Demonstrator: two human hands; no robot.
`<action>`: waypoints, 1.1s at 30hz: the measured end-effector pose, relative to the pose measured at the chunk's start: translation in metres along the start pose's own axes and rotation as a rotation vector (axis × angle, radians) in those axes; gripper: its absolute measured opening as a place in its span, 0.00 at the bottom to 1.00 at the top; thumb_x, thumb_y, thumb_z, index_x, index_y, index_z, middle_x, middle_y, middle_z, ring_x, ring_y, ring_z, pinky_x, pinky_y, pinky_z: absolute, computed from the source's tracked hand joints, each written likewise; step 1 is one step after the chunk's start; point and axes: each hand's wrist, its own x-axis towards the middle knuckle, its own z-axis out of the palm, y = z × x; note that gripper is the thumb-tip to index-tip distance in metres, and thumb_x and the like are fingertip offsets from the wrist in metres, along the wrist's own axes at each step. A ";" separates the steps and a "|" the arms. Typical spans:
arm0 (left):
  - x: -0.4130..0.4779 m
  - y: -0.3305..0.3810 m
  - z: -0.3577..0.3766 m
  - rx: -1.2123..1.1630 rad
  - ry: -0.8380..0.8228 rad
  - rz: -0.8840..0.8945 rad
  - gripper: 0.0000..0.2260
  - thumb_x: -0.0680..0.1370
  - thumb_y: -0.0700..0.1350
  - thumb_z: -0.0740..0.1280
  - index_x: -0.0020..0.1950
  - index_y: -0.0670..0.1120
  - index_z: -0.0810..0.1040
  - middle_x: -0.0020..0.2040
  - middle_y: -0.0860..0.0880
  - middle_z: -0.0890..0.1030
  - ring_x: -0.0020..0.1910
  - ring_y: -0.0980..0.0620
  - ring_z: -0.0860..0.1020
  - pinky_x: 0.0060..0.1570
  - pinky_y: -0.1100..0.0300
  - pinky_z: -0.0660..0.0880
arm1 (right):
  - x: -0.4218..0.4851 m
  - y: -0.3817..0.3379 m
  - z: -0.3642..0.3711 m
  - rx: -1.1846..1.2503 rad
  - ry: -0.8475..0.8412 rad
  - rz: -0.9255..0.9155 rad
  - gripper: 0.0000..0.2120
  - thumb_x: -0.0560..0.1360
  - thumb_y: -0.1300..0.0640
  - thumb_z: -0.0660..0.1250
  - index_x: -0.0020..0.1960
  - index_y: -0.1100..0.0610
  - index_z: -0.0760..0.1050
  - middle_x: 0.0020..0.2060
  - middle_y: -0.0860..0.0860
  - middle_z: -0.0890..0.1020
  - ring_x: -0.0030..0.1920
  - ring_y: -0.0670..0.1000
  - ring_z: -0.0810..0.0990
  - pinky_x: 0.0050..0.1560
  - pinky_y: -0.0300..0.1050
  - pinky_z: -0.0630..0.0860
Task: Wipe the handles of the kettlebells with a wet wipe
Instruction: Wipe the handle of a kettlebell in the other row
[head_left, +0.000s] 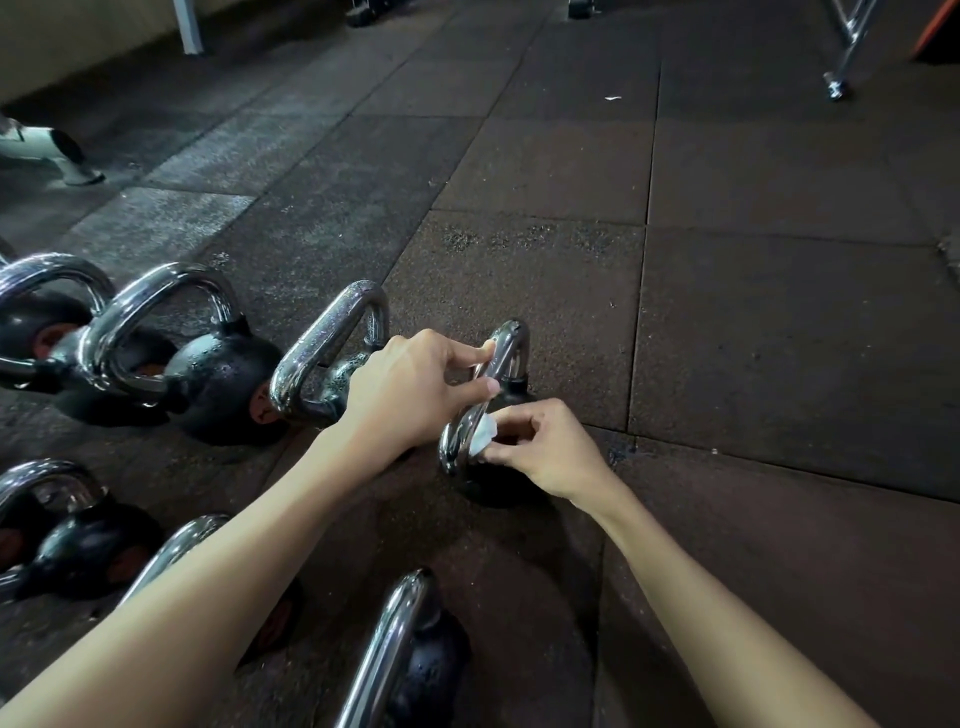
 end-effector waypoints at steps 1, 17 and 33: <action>0.000 0.000 0.000 -0.002 0.000 -0.002 0.18 0.75 0.65 0.72 0.65 0.69 0.78 0.61 0.56 0.85 0.62 0.48 0.81 0.54 0.53 0.78 | 0.001 -0.002 -0.002 -0.018 -0.008 -0.001 0.09 0.70 0.59 0.80 0.50 0.52 0.88 0.47 0.45 0.89 0.52 0.44 0.86 0.64 0.55 0.79; 0.004 -0.005 0.005 0.000 0.020 -0.005 0.19 0.74 0.67 0.72 0.64 0.71 0.78 0.60 0.56 0.85 0.62 0.49 0.81 0.54 0.51 0.79 | 0.009 -0.007 -0.014 -0.188 -0.155 -0.101 0.06 0.74 0.57 0.78 0.49 0.48 0.86 0.42 0.38 0.87 0.44 0.34 0.82 0.49 0.29 0.71; -0.002 -0.085 -0.070 0.084 0.323 -0.259 0.19 0.72 0.60 0.77 0.62 0.61 0.84 0.56 0.55 0.86 0.58 0.50 0.82 0.51 0.55 0.76 | -0.009 -0.075 -0.036 -0.032 0.640 -0.326 0.12 0.70 0.55 0.81 0.52 0.48 0.86 0.43 0.39 0.87 0.33 0.39 0.79 0.36 0.34 0.72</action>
